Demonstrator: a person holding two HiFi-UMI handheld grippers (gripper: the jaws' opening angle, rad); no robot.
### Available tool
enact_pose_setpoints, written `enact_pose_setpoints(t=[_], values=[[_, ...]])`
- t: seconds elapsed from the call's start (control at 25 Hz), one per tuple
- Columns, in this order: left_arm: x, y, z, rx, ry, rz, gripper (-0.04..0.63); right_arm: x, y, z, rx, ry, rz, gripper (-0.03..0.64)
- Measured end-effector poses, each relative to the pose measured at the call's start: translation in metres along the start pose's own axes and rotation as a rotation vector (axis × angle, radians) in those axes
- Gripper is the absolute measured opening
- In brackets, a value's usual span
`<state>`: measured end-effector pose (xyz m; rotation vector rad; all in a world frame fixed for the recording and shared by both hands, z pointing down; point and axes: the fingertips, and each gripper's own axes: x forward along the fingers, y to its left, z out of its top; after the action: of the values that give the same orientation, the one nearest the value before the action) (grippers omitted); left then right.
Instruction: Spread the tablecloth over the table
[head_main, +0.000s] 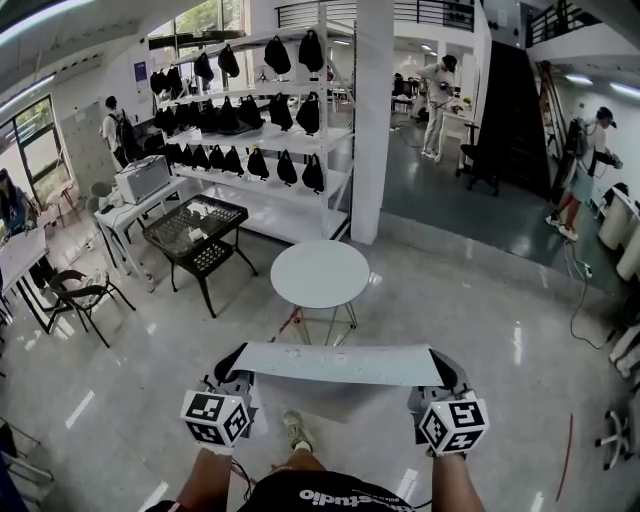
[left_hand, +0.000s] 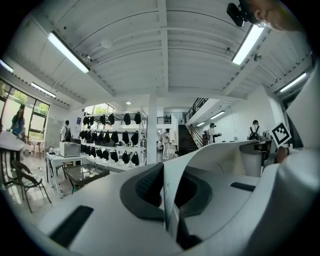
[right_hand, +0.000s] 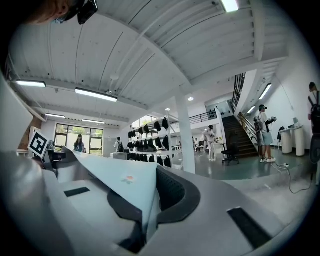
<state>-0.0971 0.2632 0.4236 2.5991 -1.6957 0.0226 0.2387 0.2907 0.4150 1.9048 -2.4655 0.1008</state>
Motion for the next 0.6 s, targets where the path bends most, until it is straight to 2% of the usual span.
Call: enact_pose_setpoints(t=[0.6], values=[[0.01, -0.005, 0.0, 0.013, -0.001, 0.002, 0.017, 0.001, -0.008, 0.004, -0.034, 0.007, -0.002, 0.026]])
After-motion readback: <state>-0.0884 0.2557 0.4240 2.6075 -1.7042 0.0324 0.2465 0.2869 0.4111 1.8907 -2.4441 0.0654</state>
